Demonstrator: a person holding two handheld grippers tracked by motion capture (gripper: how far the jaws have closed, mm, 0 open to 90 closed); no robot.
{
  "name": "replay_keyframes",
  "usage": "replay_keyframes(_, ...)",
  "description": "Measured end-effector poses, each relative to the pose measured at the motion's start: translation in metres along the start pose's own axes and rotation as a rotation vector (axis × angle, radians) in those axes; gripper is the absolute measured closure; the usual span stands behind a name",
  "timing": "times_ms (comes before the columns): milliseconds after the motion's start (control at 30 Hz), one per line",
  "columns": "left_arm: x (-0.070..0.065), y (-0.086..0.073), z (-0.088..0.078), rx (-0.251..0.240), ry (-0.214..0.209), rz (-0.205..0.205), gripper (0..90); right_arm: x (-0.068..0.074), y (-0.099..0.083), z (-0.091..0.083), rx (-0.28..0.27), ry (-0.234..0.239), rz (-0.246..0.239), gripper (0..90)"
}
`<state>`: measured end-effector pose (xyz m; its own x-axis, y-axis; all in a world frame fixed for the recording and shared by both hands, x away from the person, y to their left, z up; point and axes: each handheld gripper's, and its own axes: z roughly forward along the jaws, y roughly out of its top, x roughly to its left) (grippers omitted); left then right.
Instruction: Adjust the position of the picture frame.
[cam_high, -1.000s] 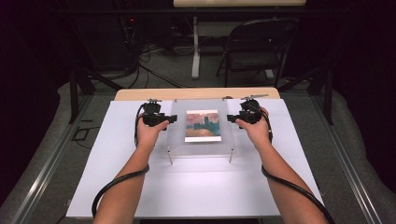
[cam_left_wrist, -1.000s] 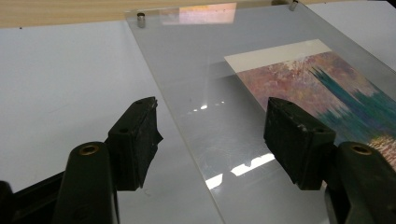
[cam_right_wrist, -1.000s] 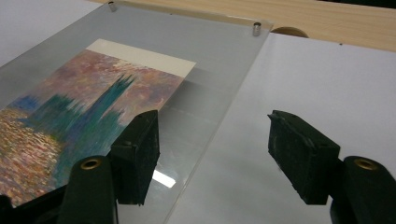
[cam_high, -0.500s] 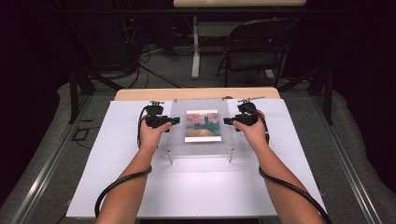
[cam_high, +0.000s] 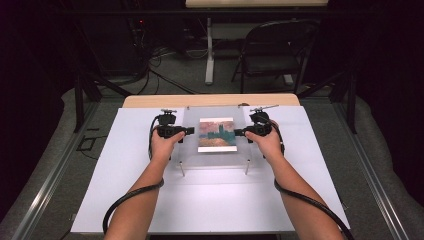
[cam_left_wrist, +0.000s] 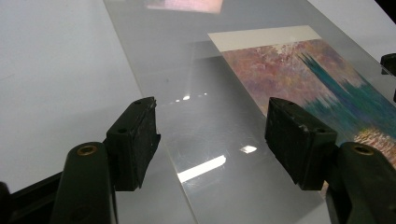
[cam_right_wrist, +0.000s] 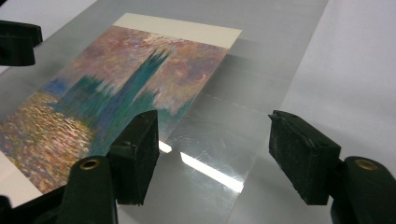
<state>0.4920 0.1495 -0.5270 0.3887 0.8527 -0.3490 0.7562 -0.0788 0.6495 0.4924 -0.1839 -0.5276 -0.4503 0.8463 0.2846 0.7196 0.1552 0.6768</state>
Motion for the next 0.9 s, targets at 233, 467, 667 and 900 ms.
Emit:
replay_keyframes(233,0.002,-0.001,0.002,0.008,-0.012,-0.021,33.8,-0.002,0.0,0.002,0.005,0.014,0.024,31.0)
replay_keyframes(467,0.005,-0.005,0.005,0.025,-0.026,-0.044,32.5,-0.006,-0.002,0.003,0.007,0.041,0.07,29.8)
replay_keyframes(667,0.006,-0.004,0.006,0.026,-0.028,-0.052,31.9,-0.009,-0.004,0.004,0.003,0.061,0.101,29.5)
replay_keyframes(900,0.006,-0.003,0.007,0.041,-0.038,-0.075,30.6,-0.011,-0.003,0.006,0.012,0.075,0.127,28.8)
